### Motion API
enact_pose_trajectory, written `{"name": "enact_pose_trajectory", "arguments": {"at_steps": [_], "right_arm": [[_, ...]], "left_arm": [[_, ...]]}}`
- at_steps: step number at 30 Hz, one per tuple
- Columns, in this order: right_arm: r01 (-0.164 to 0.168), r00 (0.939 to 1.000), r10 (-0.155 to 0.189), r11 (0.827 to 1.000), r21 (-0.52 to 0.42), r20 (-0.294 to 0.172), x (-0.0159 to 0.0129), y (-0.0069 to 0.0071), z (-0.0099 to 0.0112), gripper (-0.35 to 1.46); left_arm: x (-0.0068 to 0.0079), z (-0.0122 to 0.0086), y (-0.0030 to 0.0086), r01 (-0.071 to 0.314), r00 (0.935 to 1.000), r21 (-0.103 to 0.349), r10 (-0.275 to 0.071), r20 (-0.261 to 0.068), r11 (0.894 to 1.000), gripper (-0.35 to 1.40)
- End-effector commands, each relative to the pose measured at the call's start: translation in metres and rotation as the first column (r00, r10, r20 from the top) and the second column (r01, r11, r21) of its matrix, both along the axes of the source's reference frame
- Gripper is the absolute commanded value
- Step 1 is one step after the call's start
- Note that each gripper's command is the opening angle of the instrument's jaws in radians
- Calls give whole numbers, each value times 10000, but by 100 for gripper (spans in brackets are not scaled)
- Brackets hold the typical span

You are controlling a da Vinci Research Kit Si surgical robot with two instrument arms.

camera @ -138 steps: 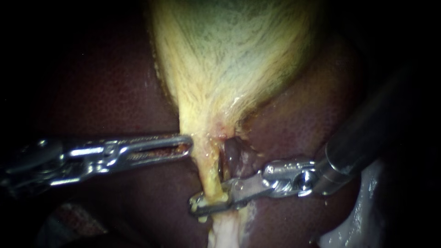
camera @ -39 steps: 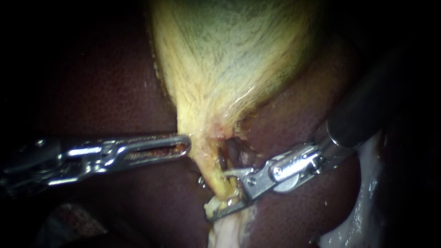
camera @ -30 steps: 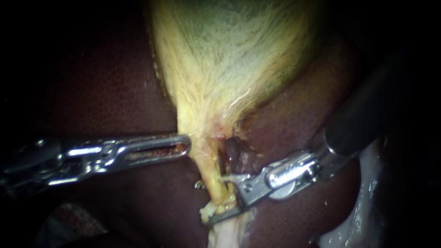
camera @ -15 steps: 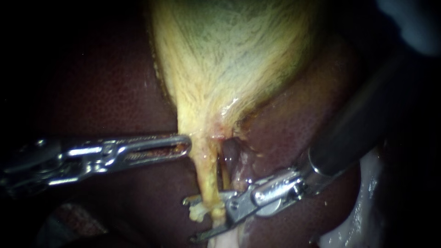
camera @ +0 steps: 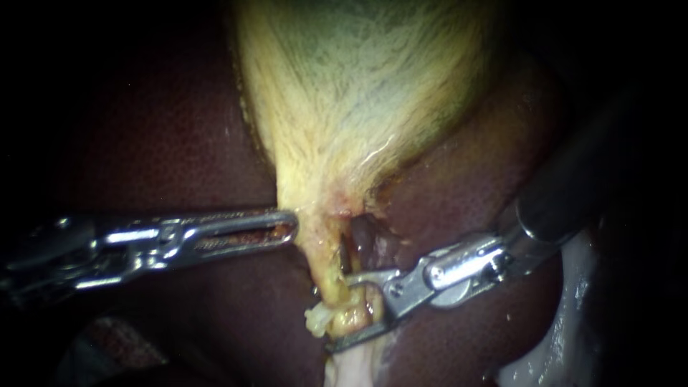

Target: Going back second clip left tube

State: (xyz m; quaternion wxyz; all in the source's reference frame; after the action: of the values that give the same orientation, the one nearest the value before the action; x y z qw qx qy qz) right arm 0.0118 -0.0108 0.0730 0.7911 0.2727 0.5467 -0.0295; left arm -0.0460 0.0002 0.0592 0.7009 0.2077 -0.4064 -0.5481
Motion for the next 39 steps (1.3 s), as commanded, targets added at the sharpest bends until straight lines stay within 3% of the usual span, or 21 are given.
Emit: {"name": "enact_pose_trajectory", "arguments": {"at_steps": [1,6,13,20,27,33,39], "right_arm": [[-31,10000,31,10000,7,6,-4,2,-2,58],[-329,9994,329,9995,-6,117,-30,13,-15,60],[-963,9947,979,9940,-523,299,-71,43,-43,60],[-1176,9921,1211,9887,-925,339,-100,68,-71,60],[-1169,9922,1208,9873,-1078,305,-105,68,-85,60],[-1145,9926,1183,9877,-1064,293,-105,66,-87,60],[-1117,9930,1152,9882,-1050,277,-107,66,-87,60]], "left_arm": [[0,-1,0,-8,10000,-4,8,9,10000,-35],[0,-1,0,-9,10000,-4,9,10,10000,-35],[1,0,0,-13,10000,-4,13,12,10000,-35],[1,1,1,-15,10000,-4,15,13,10000,-35],[-3,7,1,-2,10000,-23,2,-1,10000,-35],[-8,27,3,-12,10000,-64,12,-6,10000,-35],[-27,48,0,-115,9999,-59,115,0,9999,-35]]}}
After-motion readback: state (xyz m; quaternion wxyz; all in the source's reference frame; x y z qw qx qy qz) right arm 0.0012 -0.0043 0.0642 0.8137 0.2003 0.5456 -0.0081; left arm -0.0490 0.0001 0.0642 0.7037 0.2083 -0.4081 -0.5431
